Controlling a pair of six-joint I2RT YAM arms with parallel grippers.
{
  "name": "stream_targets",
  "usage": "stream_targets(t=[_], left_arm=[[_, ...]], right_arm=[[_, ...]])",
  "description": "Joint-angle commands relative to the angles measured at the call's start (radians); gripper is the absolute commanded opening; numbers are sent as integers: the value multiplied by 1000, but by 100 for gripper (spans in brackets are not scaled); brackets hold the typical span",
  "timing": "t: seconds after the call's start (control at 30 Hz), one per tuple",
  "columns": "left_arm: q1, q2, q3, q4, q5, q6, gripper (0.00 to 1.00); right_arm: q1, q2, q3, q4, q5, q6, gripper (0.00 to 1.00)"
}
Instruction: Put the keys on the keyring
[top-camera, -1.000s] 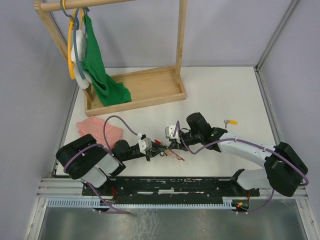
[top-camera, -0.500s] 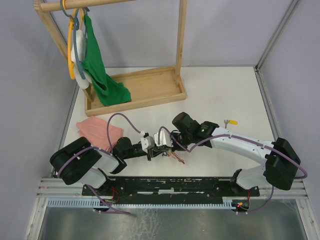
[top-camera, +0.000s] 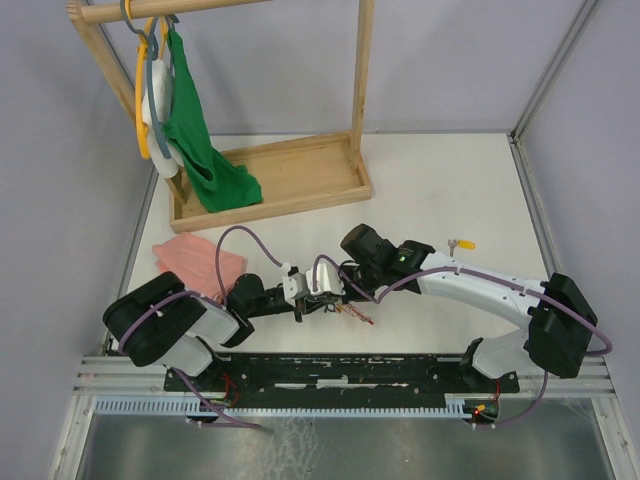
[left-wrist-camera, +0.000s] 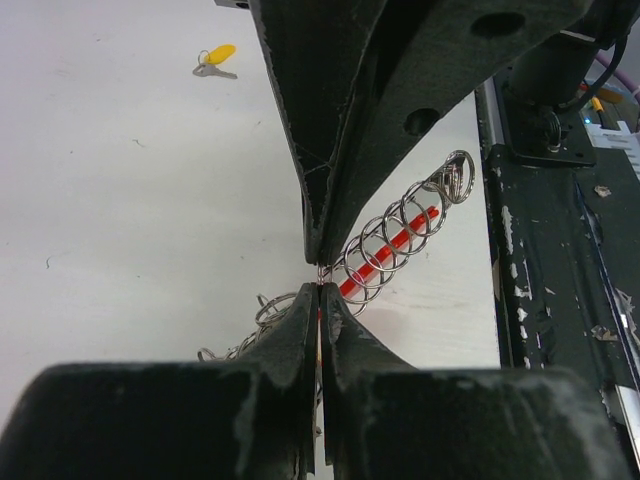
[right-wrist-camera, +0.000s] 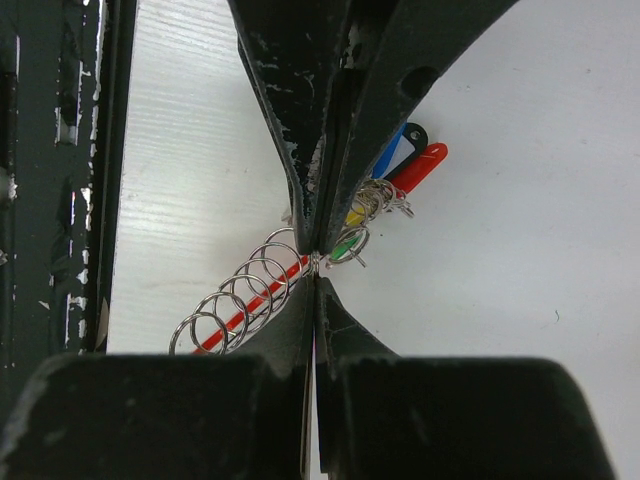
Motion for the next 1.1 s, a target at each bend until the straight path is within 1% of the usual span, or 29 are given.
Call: stream_targets(t=[0.0,0.07,0.13,0.27,0.33,0.43,0.53,0.87,1.07], left_arm=[[-9,32,8,103,-30,22,3],[-8,43,-9,166,-45,12,3],[-8,60,-21,211,-51,6,3],[-8,75,-33,259,-51,0,3],[-10,79,-37,273,-51,2,3],[-8,84,-44,304,-49,2,3],[-9,82,-50,321,-46,2,3],[-8,106,-52,380,-33,-11,3],[-9,98,-50,380,-33,-12,3]], right_arm=[[16,-55,-39,159,-18,9,3],[-3,-90,-81,202,-27,21,8],[-38,-137,-131,252,-72,36,13],[-119,-236,-241,353,-147,79,24],[-142,-271,-295,413,-164,99,27],[-161,-274,-349,496,-201,131,28],[-171,-260,-378,544,-211,139,29],[-175,-206,-404,627,-295,165,30],[-175,-177,-409,652,-327,175,30]])
